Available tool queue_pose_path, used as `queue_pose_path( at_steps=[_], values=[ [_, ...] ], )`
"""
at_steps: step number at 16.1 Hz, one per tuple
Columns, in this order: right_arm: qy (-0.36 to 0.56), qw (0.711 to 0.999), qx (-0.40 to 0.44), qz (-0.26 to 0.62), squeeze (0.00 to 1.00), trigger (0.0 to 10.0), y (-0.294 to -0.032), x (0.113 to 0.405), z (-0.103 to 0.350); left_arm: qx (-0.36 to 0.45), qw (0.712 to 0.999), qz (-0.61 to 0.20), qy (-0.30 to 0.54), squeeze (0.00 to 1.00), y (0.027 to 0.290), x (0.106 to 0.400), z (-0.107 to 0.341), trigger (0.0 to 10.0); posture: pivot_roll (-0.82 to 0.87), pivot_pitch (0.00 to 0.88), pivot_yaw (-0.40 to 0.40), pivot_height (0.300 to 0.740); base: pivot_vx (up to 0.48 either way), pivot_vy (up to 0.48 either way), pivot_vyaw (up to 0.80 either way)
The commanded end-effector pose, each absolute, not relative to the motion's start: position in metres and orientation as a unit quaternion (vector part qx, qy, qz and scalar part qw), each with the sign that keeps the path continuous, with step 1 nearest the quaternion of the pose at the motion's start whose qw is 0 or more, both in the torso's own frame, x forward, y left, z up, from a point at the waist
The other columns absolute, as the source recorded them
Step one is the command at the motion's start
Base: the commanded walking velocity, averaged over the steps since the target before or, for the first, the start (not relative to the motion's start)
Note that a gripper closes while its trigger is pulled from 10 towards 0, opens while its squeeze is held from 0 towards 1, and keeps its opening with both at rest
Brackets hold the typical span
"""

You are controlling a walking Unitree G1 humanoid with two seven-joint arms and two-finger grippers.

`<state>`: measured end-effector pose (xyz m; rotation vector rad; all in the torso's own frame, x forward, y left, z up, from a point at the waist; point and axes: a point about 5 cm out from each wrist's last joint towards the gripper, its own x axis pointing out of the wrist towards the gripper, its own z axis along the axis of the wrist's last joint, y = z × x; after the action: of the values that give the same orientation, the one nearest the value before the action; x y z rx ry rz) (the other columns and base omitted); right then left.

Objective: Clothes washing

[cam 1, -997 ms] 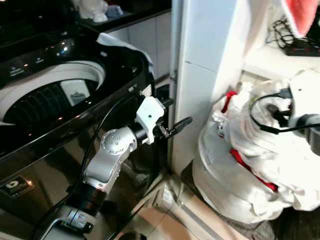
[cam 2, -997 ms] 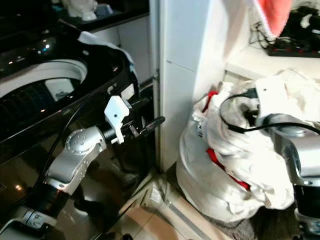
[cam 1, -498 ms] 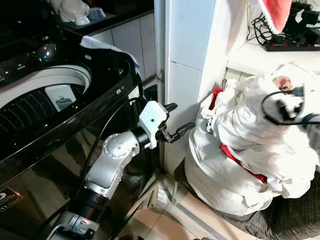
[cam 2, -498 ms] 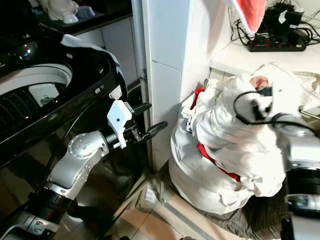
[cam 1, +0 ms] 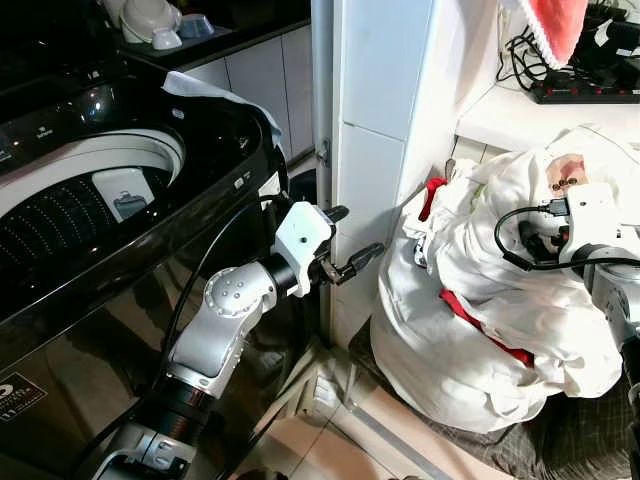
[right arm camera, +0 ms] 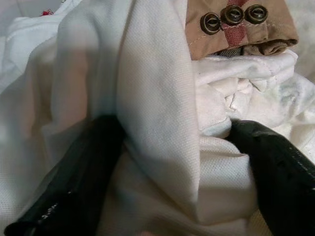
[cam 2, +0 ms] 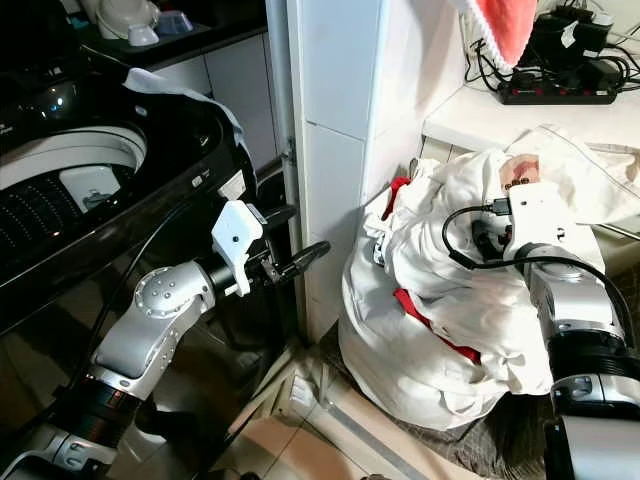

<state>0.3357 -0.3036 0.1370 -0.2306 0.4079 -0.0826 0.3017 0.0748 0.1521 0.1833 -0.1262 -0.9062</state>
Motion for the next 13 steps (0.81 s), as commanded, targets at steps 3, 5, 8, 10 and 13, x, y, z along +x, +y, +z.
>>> queue_pose_path(
  at_steps=[3, 5, 8, 10, 13],
  values=[
    [0.201, 0.972, -0.111, -0.047, 0.0, 0.0, -0.308, 0.335, 0.137, 0.094, 0.892, -0.438, -0.065, 0.0, 0.078, 0.301, 0.156, 10.0, 0.0, 0.0, 0.066, 0.74, 0.0, 0.0, 0.0],
    [0.195, 0.973, -0.11, -0.048, 0.0, 0.0, -0.308, 0.336, 0.14, 0.094, 0.892, -0.438, -0.065, 0.0, 0.078, 0.301, 0.157, 10.0, 0.0, 0.0, 0.066, 0.74, 0.0, 0.0, 0.0],
    [0.18, 0.977, -0.103, -0.041, 0.0, 0.0, -0.305, 0.337, 0.145, 0.098, 0.892, -0.436, -0.064, 0.0, 0.078, 0.302, 0.156, 10.0, 0.0, 0.0, 0.068, 0.74, 0.0, 0.0, 0.0],
    [0.179, 0.978, -0.104, -0.039, 0.0, 0.0, -0.304, 0.338, 0.146, 0.098, 0.892, -0.436, -0.065, 0.0, 0.078, 0.302, 0.157, 10.0, 0.0, 0.0, 0.068, 0.74, 0.0, 0.0, 0.0],
    [0.177, 0.978, -0.105, -0.04, 0.0, 0.0, -0.304, 0.338, 0.147, 0.098, 0.893, -0.435, -0.065, 0.0, 0.078, 0.302, 0.157, 10.0, 0.0, 0.0, 0.068, 0.74, 0.0, 0.0, 0.0]
  ],
)
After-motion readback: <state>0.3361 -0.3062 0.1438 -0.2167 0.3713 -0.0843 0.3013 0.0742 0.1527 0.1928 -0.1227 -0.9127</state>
